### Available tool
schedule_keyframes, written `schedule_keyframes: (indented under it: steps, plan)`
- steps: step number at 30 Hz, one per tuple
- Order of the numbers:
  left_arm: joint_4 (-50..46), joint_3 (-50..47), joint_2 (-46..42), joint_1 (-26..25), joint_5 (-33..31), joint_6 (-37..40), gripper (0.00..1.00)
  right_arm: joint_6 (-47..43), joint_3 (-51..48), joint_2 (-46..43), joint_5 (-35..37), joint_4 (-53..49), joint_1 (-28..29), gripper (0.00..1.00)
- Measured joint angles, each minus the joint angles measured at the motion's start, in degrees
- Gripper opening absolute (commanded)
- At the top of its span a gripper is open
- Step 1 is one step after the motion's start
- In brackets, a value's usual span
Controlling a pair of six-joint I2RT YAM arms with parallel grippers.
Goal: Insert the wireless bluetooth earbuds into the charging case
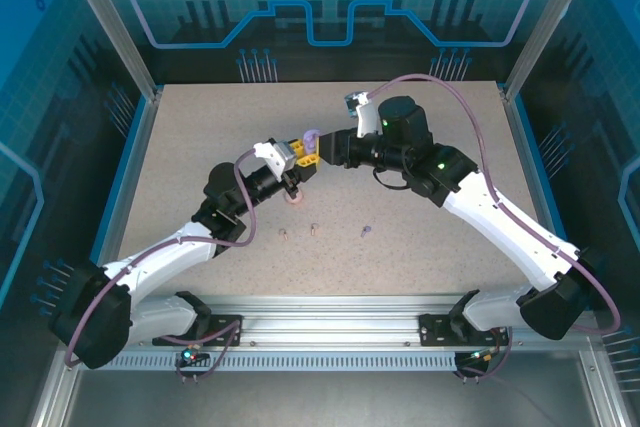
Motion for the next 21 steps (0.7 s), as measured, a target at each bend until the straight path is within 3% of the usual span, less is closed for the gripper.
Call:
schedule_keyframes:
  steps: [7,21]
  plan:
    - [0.24,0.0,-0.02,0.0,0.02,0.02,0.0,-0.28,0.76,0.0,1.09,-0.55,0.81,0.54]
    - [0.09,0.0,-0.02,0.0,0.02,0.02,0.0,-0.55,0.85,-1.36,2.38,-0.79,2.25,0.55]
